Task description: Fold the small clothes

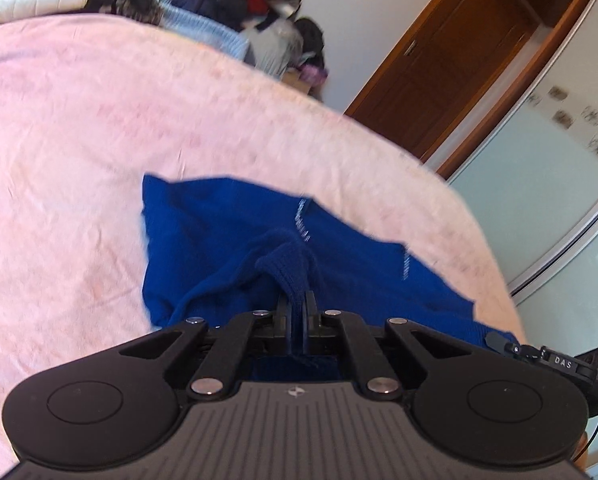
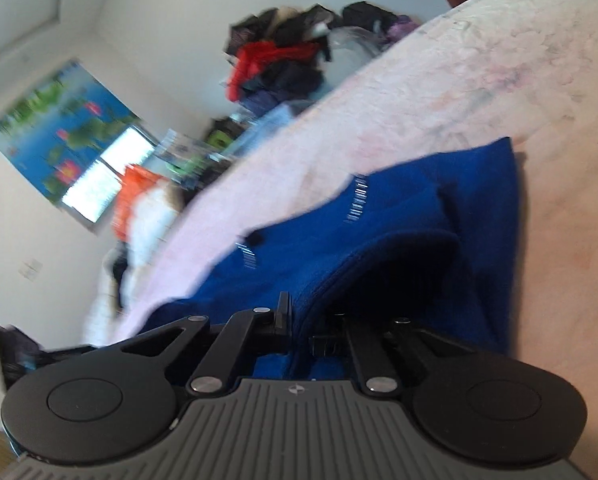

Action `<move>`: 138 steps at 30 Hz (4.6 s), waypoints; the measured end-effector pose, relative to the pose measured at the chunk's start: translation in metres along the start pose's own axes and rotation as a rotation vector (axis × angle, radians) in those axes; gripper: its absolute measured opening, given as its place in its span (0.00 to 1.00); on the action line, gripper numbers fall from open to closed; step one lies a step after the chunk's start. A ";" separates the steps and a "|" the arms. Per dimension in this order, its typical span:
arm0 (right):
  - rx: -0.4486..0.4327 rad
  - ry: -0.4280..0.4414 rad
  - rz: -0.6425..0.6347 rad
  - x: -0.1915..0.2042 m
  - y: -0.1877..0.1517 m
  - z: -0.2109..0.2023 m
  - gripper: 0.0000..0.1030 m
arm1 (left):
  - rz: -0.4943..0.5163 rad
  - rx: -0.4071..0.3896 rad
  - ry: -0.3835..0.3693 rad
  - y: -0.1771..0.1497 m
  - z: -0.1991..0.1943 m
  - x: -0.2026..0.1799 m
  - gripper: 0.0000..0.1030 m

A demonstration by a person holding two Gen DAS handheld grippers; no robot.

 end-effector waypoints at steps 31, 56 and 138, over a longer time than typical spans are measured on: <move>-0.096 -0.099 0.203 -0.073 0.049 0.079 0.11 | 0.020 -0.082 0.139 0.049 0.137 0.005 0.05; -0.053 -0.273 -0.133 -0.036 0.027 0.101 0.69 | 0.381 0.013 0.302 0.012 0.151 -0.004 0.59; 0.099 -0.210 -1.184 0.142 -0.143 0.078 0.99 | 0.434 -0.038 0.356 -0.047 -0.001 0.043 0.79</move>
Point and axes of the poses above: each gripper's, at about its wrist camera, not at the fingertips, and z roughly the way its jaws point, x to its left, y to its top, the point moved 5 cm from there along z, roughly the way its jaws point, and after that the axes turned 15 degrees about -x, right-handed, at the moved point
